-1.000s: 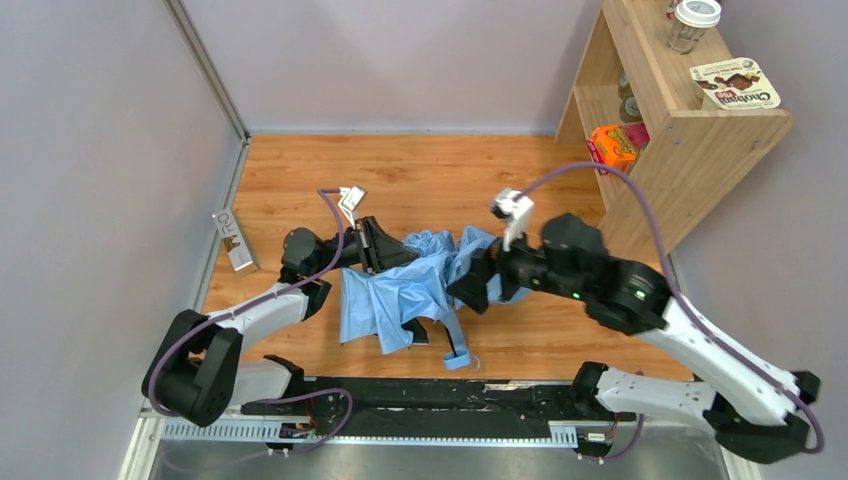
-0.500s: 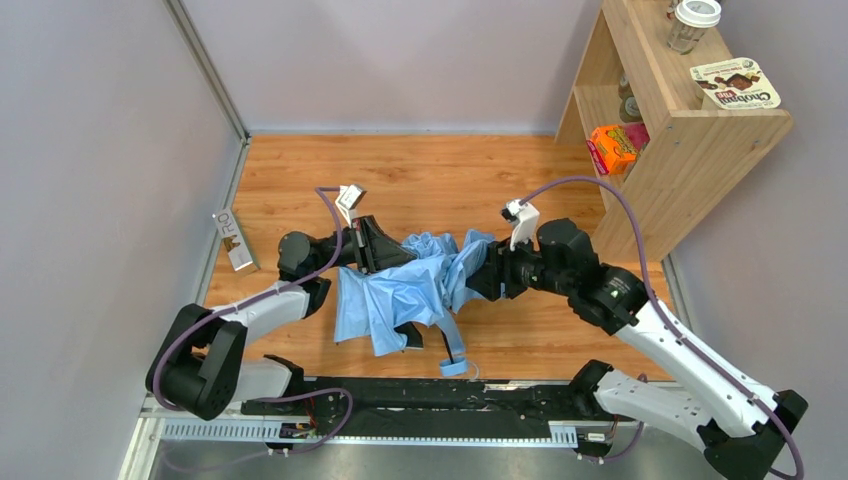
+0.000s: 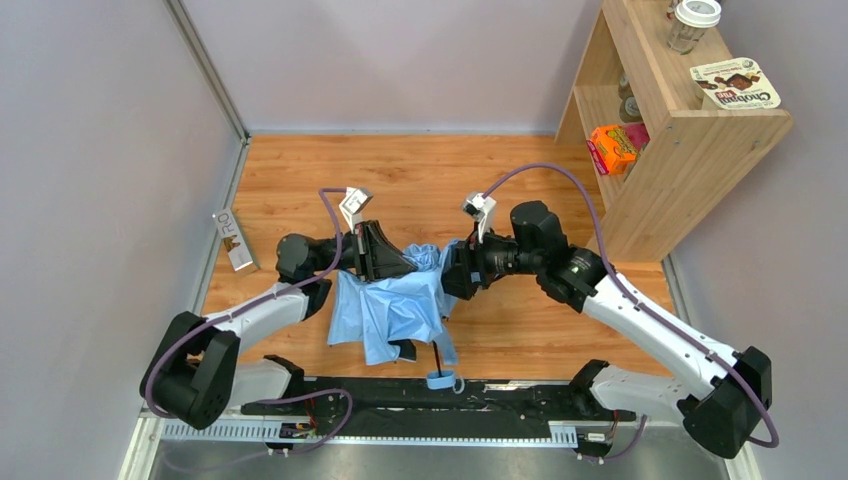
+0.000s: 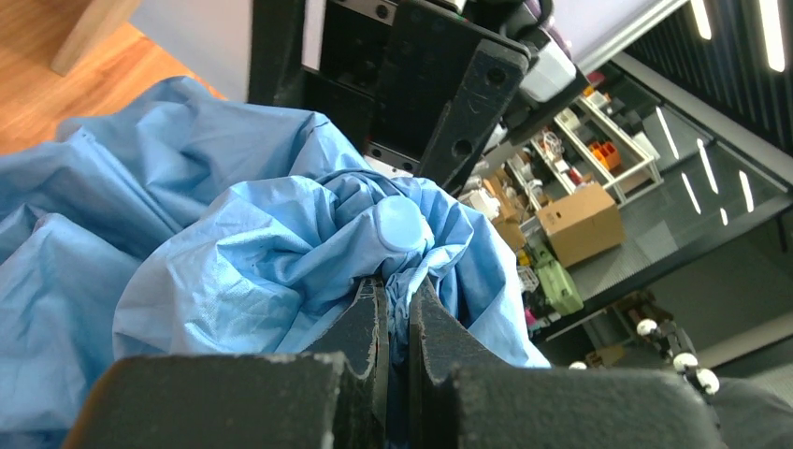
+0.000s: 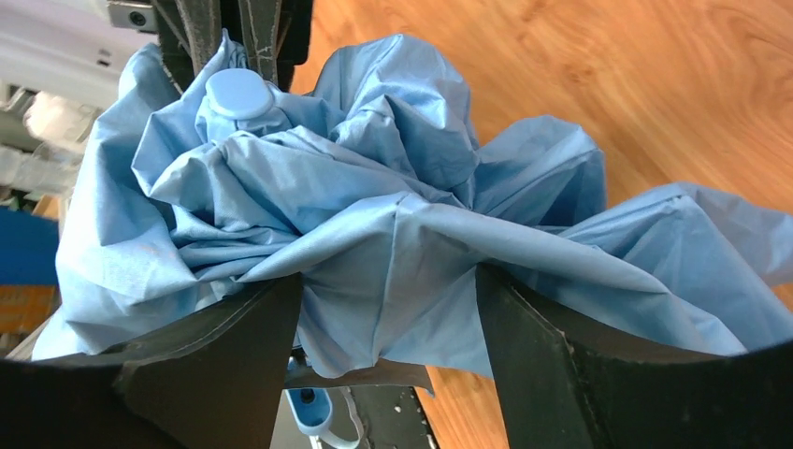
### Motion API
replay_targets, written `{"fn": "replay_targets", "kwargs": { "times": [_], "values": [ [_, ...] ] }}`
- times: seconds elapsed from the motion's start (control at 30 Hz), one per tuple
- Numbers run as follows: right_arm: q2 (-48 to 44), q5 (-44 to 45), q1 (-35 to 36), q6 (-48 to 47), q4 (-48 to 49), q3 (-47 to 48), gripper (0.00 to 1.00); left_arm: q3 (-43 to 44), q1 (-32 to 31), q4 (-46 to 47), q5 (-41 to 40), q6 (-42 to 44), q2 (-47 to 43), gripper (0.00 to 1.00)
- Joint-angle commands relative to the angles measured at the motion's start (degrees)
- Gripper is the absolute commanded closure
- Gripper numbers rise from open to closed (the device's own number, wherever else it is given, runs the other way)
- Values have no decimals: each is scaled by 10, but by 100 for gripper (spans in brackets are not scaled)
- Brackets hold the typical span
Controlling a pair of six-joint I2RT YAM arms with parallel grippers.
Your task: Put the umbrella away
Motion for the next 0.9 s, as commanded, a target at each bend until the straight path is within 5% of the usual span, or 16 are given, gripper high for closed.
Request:
{"fn": "replay_targets", "kwargs": {
  "times": [0.0, 0.23, 0.37, 0.53, 0.87],
  "values": [
    [20, -88, 4, -14, 87, 18, 23, 34, -18, 88, 6, 1, -39, 100],
    [-43, 184, 9, -21, -168, 74, 13, 26, -7, 80, -35, 21, -60, 100],
    [-119, 180, 50, -27, -244, 66, 11, 39, 20, 15, -48, 66, -77, 100],
    [-164, 150, 138, -20, -184, 9, 11, 72, 26, 6, -28, 73, -56, 100],
    [-86, 159, 158, -37, -37, -11, 12, 66, 26, 39, -31, 19, -45, 100]
  ]
}}
